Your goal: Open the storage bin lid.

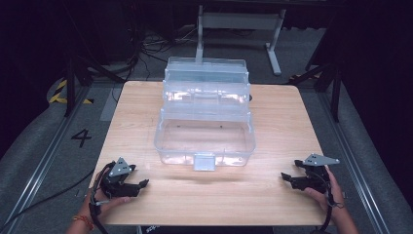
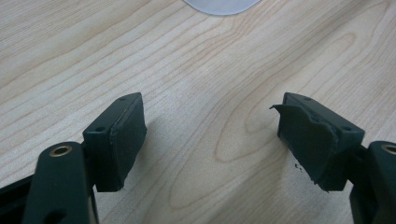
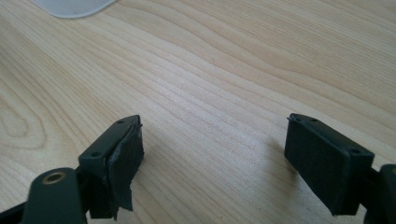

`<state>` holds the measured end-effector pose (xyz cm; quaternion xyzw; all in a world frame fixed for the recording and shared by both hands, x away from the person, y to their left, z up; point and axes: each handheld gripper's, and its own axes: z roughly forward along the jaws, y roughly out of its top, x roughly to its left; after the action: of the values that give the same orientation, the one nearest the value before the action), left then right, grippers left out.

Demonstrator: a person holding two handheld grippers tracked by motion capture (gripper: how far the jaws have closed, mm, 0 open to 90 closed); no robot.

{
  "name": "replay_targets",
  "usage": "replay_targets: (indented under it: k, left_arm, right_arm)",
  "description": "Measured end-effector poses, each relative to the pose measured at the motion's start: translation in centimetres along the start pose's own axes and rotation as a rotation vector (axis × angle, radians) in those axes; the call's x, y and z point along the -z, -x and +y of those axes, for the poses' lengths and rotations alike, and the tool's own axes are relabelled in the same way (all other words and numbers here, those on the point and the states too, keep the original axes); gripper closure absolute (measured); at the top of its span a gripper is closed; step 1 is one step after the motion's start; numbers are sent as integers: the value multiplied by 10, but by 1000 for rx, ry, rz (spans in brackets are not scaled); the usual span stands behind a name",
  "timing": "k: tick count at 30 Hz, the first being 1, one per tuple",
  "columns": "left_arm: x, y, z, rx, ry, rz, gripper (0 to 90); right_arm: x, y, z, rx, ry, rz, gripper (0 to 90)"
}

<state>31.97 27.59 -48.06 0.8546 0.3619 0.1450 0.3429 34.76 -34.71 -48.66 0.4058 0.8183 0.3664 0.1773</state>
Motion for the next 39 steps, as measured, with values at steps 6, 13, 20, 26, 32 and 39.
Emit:
replay_targets:
  k: [6,13,20,26,32,39]
  left_arm:
    - [0,0,0,5,-2,0,239]
    - [0,0,0,6,-1,-2,239]
    - [0,0,0,4,3,-2,237]
    - [0,0,0,4,3,-1,237]
    - [0,0,0,1,-4,-6,232]
    - [0,0,0,-1,-5,-4,224]
  right_arm:
    - [0,0,0,-6,-4,-10,169]
    - [0,0,0,-8,-6,-14,159]
    - [0,0,0,-8,-6,-14,159]
    - [-1,1,0,-4,-8,-13,156]
    - [-1,1,0,-4,-8,-13,156]
    - [-1,1,0,-4,-8,-13,155]
